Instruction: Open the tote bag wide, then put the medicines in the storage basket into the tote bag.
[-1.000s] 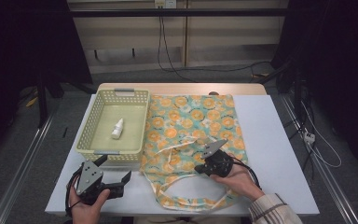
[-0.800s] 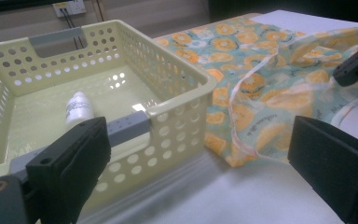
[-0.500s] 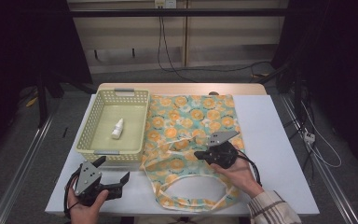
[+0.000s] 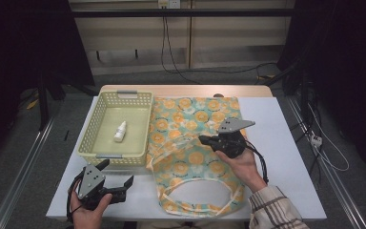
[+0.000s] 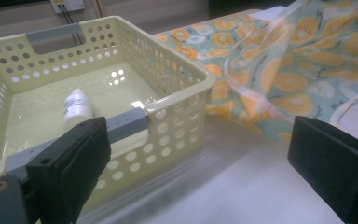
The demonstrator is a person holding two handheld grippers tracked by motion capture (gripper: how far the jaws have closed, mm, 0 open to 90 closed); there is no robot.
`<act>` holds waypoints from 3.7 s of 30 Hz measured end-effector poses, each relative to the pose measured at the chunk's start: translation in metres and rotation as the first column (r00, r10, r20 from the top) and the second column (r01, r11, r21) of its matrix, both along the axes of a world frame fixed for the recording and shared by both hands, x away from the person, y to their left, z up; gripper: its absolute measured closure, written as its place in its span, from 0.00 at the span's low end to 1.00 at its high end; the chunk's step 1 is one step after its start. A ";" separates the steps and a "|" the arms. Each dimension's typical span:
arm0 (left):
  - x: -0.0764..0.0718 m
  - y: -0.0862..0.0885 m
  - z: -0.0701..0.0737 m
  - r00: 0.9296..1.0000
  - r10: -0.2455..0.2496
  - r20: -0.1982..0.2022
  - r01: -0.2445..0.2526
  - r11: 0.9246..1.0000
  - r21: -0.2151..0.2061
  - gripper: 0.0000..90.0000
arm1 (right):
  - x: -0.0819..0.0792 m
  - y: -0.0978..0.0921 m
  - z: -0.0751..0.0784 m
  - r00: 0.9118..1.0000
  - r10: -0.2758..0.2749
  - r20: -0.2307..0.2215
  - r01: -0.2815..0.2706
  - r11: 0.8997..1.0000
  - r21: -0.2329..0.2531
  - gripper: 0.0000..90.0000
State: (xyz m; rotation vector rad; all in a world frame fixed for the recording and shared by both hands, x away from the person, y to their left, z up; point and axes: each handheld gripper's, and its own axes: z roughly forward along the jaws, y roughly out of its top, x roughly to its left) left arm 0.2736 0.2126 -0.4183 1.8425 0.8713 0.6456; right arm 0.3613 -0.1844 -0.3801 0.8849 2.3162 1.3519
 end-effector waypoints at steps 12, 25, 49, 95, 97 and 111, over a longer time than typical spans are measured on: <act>0.002 -0.001 -0.001 1.000 -0.002 -0.022 0.002 1.000 0.016 0.06 | 0.006 0.000 0.020 0.999 -0.011 0.045 0.008 0.998 0.057 1.00; 0.022 0.007 0.016 0.990 -0.021 -0.138 0.023 1.000 0.013 0.09 | 0.009 -0.004 0.018 1.000 -0.005 0.021 0.004 0.998 0.057 1.00; 0.107 0.011 0.047 0.954 -0.027 -0.300 0.023 1.000 -0.015 0.12 | 0.010 -0.004 0.016 1.000 0.017 0.018 -0.018 0.998 0.056 1.00; 0.233 -0.001 -0.007 0.800 0.202 -0.565 -0.028 0.953 0.300 0.54 | 0.014 0.003 0.008 0.999 0.040 -0.008 -0.039 0.998 0.046 1.00; 0.234 0.000 -0.008 0.797 0.205 -0.568 -0.025 0.951 0.308 0.58 | 0.014 0.004 0.007 0.999 0.046 -0.011 -0.045 0.998 0.044 1.00; 0.235 -0.001 -0.009 0.795 0.239 -0.558 -0.045 0.940 0.338 0.67 | 0.014 0.004 0.006 0.999 0.045 -0.012 -0.045 0.998 0.048 1.00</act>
